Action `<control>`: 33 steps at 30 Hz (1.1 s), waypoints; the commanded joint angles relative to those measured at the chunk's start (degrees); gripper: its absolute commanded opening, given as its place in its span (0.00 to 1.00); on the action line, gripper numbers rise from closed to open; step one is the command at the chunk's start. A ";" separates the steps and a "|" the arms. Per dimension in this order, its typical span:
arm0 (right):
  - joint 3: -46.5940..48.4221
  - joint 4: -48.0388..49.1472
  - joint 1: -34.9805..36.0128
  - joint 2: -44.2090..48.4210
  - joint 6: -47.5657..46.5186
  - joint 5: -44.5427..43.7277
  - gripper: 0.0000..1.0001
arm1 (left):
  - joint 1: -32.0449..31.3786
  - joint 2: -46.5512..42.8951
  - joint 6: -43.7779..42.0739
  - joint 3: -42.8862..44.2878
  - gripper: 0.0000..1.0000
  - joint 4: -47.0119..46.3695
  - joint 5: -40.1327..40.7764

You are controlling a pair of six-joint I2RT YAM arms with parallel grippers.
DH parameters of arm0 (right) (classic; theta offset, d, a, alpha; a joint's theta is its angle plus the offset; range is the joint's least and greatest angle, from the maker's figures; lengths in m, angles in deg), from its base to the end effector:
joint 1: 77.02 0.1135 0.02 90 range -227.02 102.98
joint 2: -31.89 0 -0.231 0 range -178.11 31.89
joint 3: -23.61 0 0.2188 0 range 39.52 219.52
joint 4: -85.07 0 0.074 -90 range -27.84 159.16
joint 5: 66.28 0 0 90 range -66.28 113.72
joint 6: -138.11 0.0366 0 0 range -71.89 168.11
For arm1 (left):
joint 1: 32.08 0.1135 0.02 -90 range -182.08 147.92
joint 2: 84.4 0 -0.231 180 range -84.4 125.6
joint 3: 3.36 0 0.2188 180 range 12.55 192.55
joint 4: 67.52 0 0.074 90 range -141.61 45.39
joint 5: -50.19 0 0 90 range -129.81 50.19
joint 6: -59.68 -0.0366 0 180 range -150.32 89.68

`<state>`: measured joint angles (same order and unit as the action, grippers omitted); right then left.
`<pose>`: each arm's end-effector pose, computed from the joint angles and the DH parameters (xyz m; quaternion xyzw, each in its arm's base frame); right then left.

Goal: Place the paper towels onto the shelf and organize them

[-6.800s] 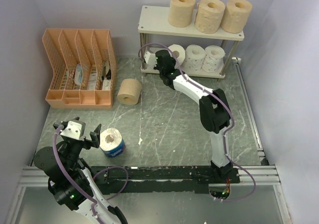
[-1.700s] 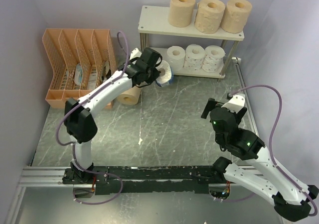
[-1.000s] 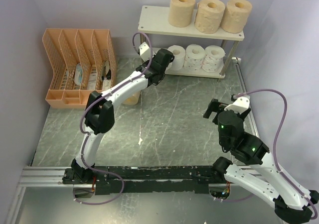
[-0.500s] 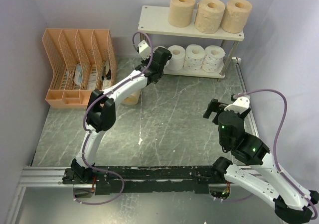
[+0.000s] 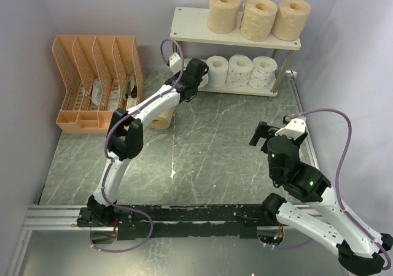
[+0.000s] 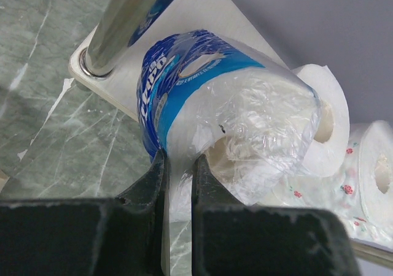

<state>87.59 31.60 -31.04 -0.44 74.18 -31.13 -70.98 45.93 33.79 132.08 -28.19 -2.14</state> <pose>0.0905 0.0506 0.3165 0.1272 0.7686 -0.0159 0.6267 0.3818 -0.2794 0.2512 -0.3299 0.7834 -0.1689 0.4989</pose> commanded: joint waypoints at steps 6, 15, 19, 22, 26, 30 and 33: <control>-1.23 1.58 0.10 -0.02 -0.72 -1.08 1.00 | 0.17 -1.42 1.40 1.81 0.30 0.18 -3.31; -1.89 3.02 0.16 -2.52 -2.23 -0.12 1.00 | 0.36 -1.14 -8.36 3.50 1.00 -7.19 -2.16; -1.97 3.48 0.14 -3.92 -2.78 0.18 1.00 | 0.67 -1.35 -11.62 4.26 1.00 -10.07 0.00; -2.10 3.96 0.15 -4.15 -3.26 0.67 1.00 | 1.07 -0.64 -12.02 6.11 1.00 -8.87 -0.32; -2.30 4.46 0.10 -3.89 -3.56 0.73 1.00 | 1.20 -1.97 -12.87 5.25 1.00 -8.36 -1.70; -2.35 4.58 0.12 -3.67 -3.61 0.84 1.00 | 0.08 -8.67 -17.29 -2.62 1.00 -12.60 -1.84; -2.30 4.46 0.10 -3.30 -3.17 0.88 1.00 | -0.13 -15.32 -21.29 -7.65 1.00 -9.16 -5.89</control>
<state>85.76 35.16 -31.04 -4.60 71.01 -29.97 -70.45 40.48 18.97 128.60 -37.13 -4.37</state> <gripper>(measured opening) 0.999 1.000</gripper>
